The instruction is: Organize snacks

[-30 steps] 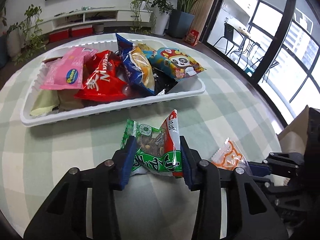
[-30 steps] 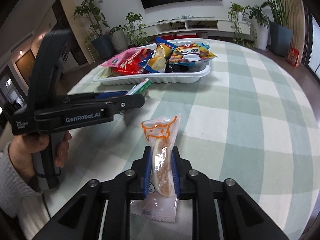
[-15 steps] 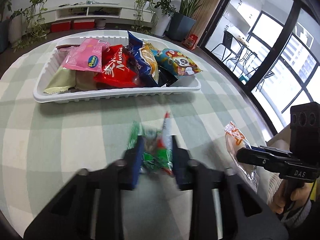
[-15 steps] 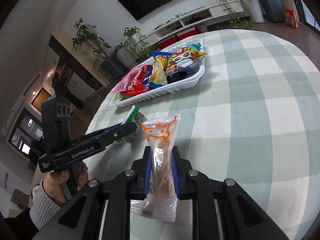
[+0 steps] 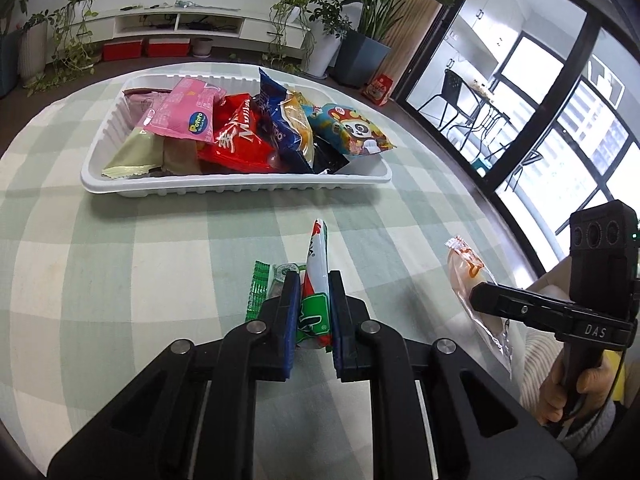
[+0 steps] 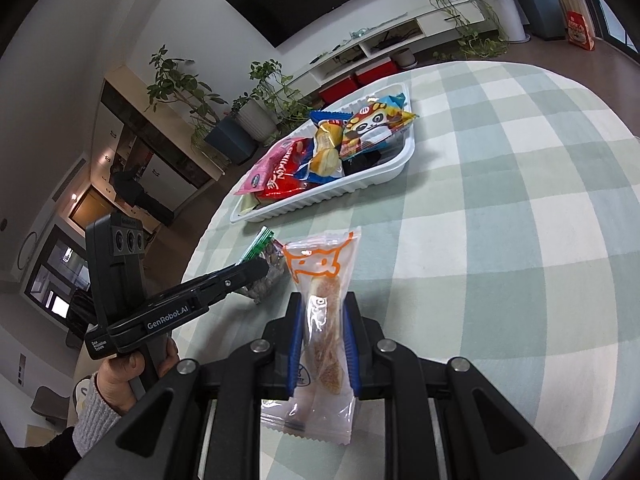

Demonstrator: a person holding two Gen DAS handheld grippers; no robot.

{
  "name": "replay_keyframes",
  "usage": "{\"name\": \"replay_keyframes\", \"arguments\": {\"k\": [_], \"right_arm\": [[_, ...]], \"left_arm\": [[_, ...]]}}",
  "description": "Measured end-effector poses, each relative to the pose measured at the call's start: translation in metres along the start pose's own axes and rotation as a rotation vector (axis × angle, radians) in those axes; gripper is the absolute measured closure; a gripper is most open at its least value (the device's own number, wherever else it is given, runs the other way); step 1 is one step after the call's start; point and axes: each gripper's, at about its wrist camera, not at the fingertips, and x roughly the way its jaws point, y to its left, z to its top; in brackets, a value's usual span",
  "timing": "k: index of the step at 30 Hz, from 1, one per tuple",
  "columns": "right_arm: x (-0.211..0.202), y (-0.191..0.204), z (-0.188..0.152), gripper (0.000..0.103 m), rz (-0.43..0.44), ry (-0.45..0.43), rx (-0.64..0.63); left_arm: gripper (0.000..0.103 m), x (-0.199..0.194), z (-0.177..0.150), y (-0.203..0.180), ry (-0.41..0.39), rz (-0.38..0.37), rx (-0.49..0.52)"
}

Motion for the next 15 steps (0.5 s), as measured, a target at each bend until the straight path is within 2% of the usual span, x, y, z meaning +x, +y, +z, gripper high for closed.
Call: {"name": "replay_keyframes", "arguments": {"k": [7,15], "right_arm": [[-0.002,0.006,0.008,0.082,0.016,-0.006,-0.011],[0.000,0.007,0.027,0.082,0.031,-0.018,-0.011]], "left_arm": [[0.091,-0.021,0.004,0.006,-0.034,-0.009,-0.026],[0.091,-0.047,0.023,0.013,-0.093,-0.024,-0.049]]}}
